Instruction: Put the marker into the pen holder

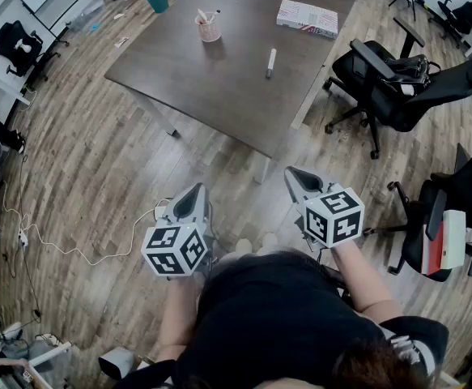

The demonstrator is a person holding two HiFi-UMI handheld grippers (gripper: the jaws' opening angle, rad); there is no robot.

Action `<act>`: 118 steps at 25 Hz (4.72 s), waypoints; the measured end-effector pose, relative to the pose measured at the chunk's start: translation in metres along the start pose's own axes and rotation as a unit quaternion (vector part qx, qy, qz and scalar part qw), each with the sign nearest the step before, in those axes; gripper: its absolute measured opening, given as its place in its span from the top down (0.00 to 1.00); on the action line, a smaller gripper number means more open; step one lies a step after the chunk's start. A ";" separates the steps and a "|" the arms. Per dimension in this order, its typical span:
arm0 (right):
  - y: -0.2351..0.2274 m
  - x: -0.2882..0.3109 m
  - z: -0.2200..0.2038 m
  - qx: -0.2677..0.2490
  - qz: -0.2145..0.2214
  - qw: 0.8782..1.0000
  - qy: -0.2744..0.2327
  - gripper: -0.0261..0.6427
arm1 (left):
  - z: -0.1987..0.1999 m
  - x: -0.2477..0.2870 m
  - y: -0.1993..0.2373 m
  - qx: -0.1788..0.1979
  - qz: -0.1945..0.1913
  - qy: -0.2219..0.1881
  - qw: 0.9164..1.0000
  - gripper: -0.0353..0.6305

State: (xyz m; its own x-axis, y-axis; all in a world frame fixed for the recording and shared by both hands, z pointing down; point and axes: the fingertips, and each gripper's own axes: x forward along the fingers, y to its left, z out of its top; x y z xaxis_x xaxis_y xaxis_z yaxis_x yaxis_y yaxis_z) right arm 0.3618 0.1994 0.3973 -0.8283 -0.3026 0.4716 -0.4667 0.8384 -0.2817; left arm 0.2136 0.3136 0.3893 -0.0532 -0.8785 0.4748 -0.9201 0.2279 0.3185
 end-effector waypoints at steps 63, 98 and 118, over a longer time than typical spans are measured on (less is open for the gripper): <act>-0.048 0.275 0.120 0.021 -0.116 0.993 0.002 0.93 | 0.160 0.187 0.220 0.045 -0.057 0.015 0.997 0.91; -0.224 0.334 0.114 0.174 -0.425 0.888 0.009 0.73 | 0.264 0.427 0.264 0.186 -0.256 0.127 0.940 0.90; -0.260 0.343 0.077 0.203 -0.435 0.876 0.051 0.71 | 0.253 0.454 0.246 0.193 -0.273 0.153 0.930 0.91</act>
State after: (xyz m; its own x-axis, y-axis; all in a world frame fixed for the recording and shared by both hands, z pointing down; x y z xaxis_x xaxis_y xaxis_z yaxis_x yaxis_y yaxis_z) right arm 0.1747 -0.1573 0.5676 -0.0815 -0.6878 0.7213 -0.9964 0.0732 -0.0428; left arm -0.1349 -0.1356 0.4761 0.5206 -0.6453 0.5591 -0.8519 -0.4359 0.2901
